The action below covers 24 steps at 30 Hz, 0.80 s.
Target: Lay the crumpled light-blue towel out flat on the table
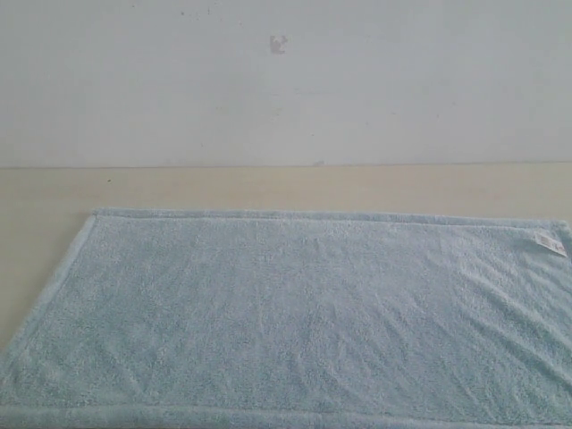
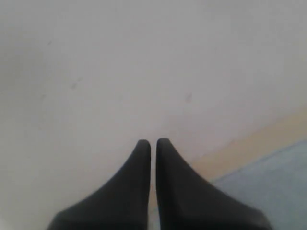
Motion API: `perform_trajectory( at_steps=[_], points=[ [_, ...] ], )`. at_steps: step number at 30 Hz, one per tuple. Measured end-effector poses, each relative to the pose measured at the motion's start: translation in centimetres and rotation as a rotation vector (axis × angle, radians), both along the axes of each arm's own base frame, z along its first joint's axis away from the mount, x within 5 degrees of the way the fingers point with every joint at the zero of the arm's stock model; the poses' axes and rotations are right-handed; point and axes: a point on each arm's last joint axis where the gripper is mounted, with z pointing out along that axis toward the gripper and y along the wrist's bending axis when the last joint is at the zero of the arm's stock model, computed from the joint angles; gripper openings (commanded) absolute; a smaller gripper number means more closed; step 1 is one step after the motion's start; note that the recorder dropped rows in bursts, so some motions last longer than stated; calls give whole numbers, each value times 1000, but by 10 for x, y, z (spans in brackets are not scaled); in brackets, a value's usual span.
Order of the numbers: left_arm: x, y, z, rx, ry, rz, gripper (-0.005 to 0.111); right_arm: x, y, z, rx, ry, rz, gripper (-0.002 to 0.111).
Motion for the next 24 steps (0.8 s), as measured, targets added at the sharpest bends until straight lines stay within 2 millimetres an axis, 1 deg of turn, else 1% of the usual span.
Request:
perform_trajectory(
  at_steps=[3,5,9,12,15,17,19,24],
  points=[
    [21,18,-35,212,123,172,4,0,0,-1,-14,12,2,0],
    [32,25,-56,283,167,227,4,0,0,-3,-18,26,2,0],
    [50,30,-105,320,276,241,4,0,0,-4,-19,31,2,0],
    [56,31,-133,326,354,231,4,0,0,-4,-20,33,3,0],
    [58,32,-152,328,409,222,4,0,0,-4,-20,35,3,0],
    [59,32,-160,329,432,219,4,0,0,-4,-20,35,3,0],
    [59,32,-164,329,443,216,4,0,0,-4,-20,35,3,0],
    [59,32,-163,329,434,220,4,0,0,-5,-21,38,3,0]
  ],
)
